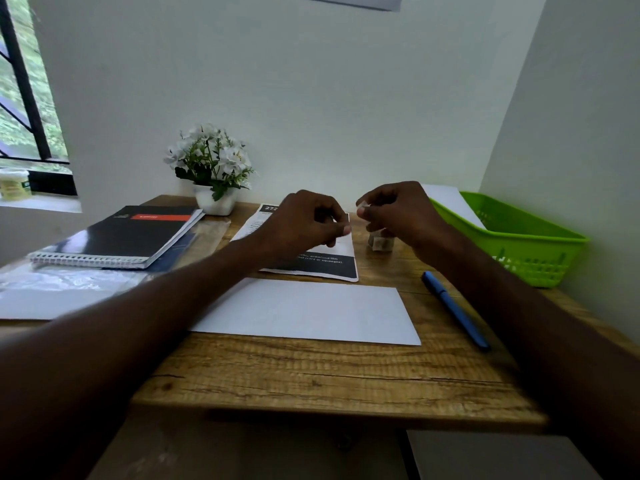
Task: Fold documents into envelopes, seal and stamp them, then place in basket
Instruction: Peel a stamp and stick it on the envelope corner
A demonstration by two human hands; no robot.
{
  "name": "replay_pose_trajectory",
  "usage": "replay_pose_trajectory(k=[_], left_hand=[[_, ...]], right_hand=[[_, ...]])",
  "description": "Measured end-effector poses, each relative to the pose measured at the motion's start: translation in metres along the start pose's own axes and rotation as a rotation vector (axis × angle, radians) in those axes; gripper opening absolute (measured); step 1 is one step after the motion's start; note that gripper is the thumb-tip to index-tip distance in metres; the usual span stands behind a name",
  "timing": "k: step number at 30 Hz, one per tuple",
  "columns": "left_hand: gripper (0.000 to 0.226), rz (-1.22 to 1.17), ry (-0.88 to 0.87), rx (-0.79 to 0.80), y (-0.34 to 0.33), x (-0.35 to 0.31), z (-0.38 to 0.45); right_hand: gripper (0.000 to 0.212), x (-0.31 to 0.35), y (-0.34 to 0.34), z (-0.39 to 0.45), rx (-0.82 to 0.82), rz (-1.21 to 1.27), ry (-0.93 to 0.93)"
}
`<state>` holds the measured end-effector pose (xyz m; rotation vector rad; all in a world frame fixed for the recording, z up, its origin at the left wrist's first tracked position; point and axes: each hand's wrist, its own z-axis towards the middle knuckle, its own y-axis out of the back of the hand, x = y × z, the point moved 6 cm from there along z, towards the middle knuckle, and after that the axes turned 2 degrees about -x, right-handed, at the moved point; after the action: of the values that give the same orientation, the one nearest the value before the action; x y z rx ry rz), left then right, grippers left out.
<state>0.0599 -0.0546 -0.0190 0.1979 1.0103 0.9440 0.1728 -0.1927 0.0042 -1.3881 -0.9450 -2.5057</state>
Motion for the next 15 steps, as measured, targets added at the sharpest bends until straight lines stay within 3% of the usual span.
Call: replay_pose_trajectory(k=[6,11,15], left_hand=[[0.011,0.004,-0.037,0.302,-0.019,-0.009,-0.005],[0.011,0.000,-0.055,0.383,-0.027,-0.011,-0.008],[0.014,0.007,-0.055,0.430,-0.033,-0.014,-0.012]], right_hand=[[0.013,0.005,0.015,-0.016,0.084,0.037,-0.154],[0.029,0.001,0.027,-0.039,0.250,-0.003,-0.268],[0.016,-0.003,0.030,-0.057,0.245,-0.087,-0.232]])
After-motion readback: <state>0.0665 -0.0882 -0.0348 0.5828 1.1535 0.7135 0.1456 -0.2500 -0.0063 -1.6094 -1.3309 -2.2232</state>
